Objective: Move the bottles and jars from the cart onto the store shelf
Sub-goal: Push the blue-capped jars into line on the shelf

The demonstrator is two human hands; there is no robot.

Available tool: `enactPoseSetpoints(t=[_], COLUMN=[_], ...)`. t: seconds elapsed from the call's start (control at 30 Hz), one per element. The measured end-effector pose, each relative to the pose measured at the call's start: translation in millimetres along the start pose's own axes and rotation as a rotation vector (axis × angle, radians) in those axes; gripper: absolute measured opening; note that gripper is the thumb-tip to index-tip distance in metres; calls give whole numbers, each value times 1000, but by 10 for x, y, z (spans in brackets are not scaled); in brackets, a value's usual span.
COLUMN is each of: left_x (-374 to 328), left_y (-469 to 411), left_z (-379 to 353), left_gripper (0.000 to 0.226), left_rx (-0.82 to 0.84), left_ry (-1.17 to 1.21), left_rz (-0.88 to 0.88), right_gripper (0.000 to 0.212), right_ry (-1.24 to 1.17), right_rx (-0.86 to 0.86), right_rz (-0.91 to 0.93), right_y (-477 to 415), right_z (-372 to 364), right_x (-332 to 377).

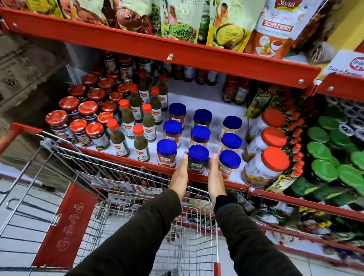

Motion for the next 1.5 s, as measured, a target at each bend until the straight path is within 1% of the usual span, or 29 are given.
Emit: enactPoseSetpoints(t=[0.13,0.23,0.3,0.33,0.4,0.47,0.5,0.57,0.63,0.67,0.8,0.87,0.97,1.03,1.2,1.27,1.3,1.33,1.37,1.43,1.5], left_x=[21,19,37,65,148,240,282,331,311,283,139,86,65,98,165,156,149,149,152,158,131], left_y=[20,35,46,62,122,200,229,254,241,216,38,-60,-135,-126,-39,-19,-18,-19,-23,-20,1], left_z=[6,2,7,5,-10,-42,-73,-169,-300,-377,-699,-787,-815,-813,-799,-794,-792,-782,-777,-778,-791], left_gripper=[93,82,79,77,67,50,42,35,40,45,73,74,68,67,68,59,54,53,58,75,78], left_rx=[-23,-16,-30,-67,-190,-287,-298,-237,-109,-51,102,142,147,157,159,138,128,125,129,155,188], left_ry=[12,-15,-88,-131,-173,-182,-182,-164,-149,-139,-77,-52,-23,-32,-44,-51,-57,-54,-51,-61,-75], left_rz=[-5,-13,-50,-74,-129,-177,-189,-193,-162,-137,-10,15,9,-2,-3,-4,6,8,11,15,6], right_gripper=[90,87,79,76,67,54,52,45,37,39,71,84,101,98,69,72,78,84,87,89,91], right_ry=[9,33,33,25,-9,-35,-39,-55,-78,-82,-89,-94,-106,-100,-76,-52,-41,-43,-41,-37,-20], right_rx=[6,37,37,9,-107,-238,-296,-385,-421,-415,-291,-228,-158,-117,-83,-58,-49,-46,-42,-31,-22], right_rz=[-19,-14,-5,-4,-7,10,25,37,43,38,3,-22,-36,-36,-19,-4,-3,-4,-10,-10,-15], right_y=[19,17,25,39,73,119,146,170,161,155,138,155,171,159,118,125,141,147,166,196,218], right_z=[11,50,71,88,156,258,320,462,587,635,714,726,753,773,828,842,850,855,862,862,876], right_x=[-17,-19,-51,-85,-182,-282,-321,-389,-430,-435,-402,-356,-295,-266,-198,-161,-139,-131,-120,-102,-71])
Point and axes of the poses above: each hand's wrist, its own y-axis away from the middle knuckle, its own z-axis out of the back of the hand, x = y × z, the point moved 2 cm from there along -y, towards the middle knuckle, and after that the axes turned 5 degrees about y, right-handed, at the moved point
